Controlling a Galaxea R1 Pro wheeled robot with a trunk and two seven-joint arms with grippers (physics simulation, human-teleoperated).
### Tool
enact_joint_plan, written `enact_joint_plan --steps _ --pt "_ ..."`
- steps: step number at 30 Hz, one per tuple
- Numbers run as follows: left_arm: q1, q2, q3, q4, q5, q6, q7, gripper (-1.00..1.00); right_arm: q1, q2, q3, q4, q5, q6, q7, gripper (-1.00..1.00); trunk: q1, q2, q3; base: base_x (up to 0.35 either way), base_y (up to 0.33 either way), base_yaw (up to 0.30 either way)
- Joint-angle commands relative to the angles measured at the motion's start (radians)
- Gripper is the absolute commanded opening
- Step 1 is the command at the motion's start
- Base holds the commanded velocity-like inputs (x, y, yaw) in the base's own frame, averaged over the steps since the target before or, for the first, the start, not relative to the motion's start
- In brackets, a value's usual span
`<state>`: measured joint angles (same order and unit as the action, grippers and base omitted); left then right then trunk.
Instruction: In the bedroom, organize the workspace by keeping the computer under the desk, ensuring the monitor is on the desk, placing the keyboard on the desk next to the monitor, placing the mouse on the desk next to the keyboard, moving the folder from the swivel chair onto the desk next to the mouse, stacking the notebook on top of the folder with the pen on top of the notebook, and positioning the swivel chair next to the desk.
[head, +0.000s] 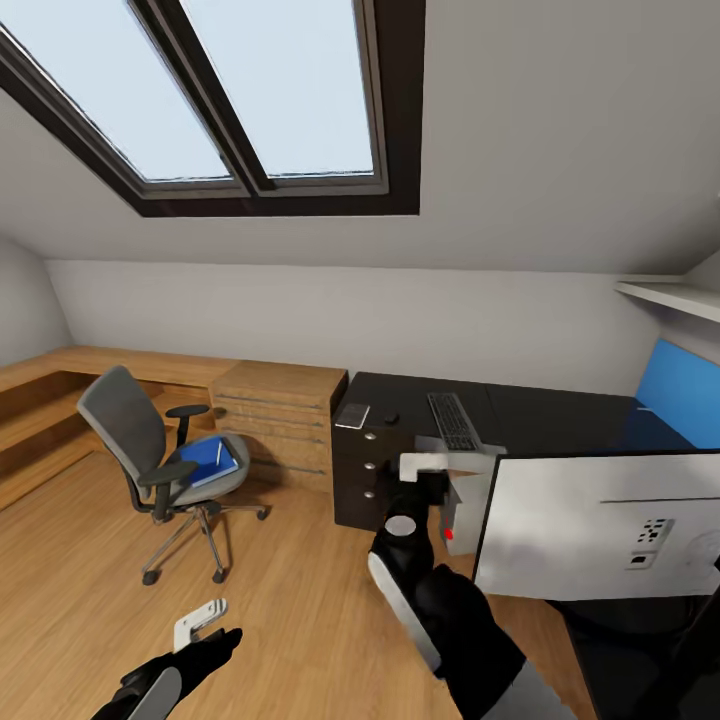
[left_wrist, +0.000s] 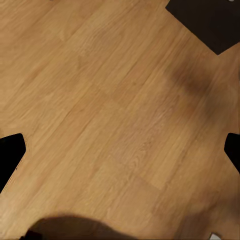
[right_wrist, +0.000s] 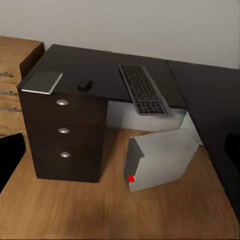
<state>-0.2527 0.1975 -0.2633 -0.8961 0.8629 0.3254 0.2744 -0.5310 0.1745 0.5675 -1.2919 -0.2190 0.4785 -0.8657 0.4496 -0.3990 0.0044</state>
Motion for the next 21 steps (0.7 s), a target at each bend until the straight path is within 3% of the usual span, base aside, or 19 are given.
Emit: enact_joint_plan --steps 1,2,4,6,8,11,12,14,15,16,17,18,19,21 --pt "0.000 0.002 -0.004 0.000 0.002 -0.002 0.010 1.00 -0.056 0.000 -0.036 -0.001 -0.010 0.087 0.030 1.00 0.000 -0.001 -0.001 0.001 0.000 0.000" --pt "0.000 0.002 -0.004 0.001 -0.030 -0.019 0.011 1.00 -0.146 0.000 -0.084 0.016 -0.016 0.192 0.072 1.00 0.000 -0.001 -0.001 0.000 0.000 0.000" --pt "0.000 0.000 -0.002 0.003 -0.098 -0.075 0.012 1.00 -0.262 0.000 -0.123 0.043 -0.050 0.308 0.119 1.00 0.000 -0.001 -0.001 0.000 0.000 0.000" --pt "0.000 0.000 0.000 0.004 -0.149 -0.114 0.013 1.00 -0.356 0.000 -0.139 0.122 -0.097 0.372 0.158 1.00 0.000 -0.001 -0.001 0.000 0.000 0.000" --pt "0.000 0.000 0.003 0.005 -0.192 -0.143 0.012 1.00 -0.515 0.000 -0.152 0.277 -0.160 0.432 0.215 1.00 0.000 -0.001 -0.001 0.000 0.000 0.000" --pt "0.000 0.000 0.004 0.004 -0.210 -0.153 0.010 1.00 -0.644 0.000 -0.156 0.417 -0.182 0.470 0.267 1.00 0.000 -0.001 -0.001 0.000 0.000 0.000" --pt "0.000 0.001 0.003 0.003 -0.215 -0.155 0.008 1.00 -0.727 0.000 -0.157 0.488 -0.188 0.491 0.306 1.00 0.000 -0.001 -0.001 0.000 0.000 0.000" --pt "0.000 0.006 0.003 -0.004 -0.219 -0.155 0.006 1.00 -0.838 0.000 -0.160 0.584 -0.191 0.534 0.378 1.00 0.000 -0.001 -0.001 0.000 0.000 0.000" --pt "0.000 0.008 0.004 -0.006 -0.219 -0.155 0.006 1.00 -0.864 0.000 -0.160 0.610 -0.191 0.542 0.399 1.00 0.000 -0.001 -0.001 0.000 0.000 0.000" --pt "0.000 0.023 0.004 -0.013 -0.220 -0.154 0.004 1.00 -0.954 -0.011 -0.162 0.702 -0.191 0.564 0.473 1.00 0.000 -0.001 -0.001 0.000 0.000 0.000" --pt "0.000 0.031 0.004 -0.015 -0.221 -0.154 0.003 1.00 -1.008 -0.056 -0.162 0.761 -0.191 0.569 0.504 1.00 0.000 -0.001 -0.001 0.000 0.000 0.000" --pt "0.000 0.032 0.003 -0.016 -0.221 -0.154 0.003 1.00 -1.024 -0.071 -0.162 0.783 -0.191 0.569 0.511 1.00 0.000 -0.001 -0.001 0.000 0.000 0.000" --pt "0.000 0.037 -0.001 -0.018 -0.222 -0.156 0.002 1.00 -1.096 -0.181 -0.161 0.951 -0.193 0.569 0.633 1.00 0.000 -0.001 -0.001 0.000 0.000 0.000" --pt "0.000 0.037 -0.001 -0.018 -0.222 -0.157 0.002 1.00 -1.102 -0.197 -0.159 0.983 -0.193 0.569 0.666 1.00 0.000 -0.001 -0.001 0.000 0.000 0.000"
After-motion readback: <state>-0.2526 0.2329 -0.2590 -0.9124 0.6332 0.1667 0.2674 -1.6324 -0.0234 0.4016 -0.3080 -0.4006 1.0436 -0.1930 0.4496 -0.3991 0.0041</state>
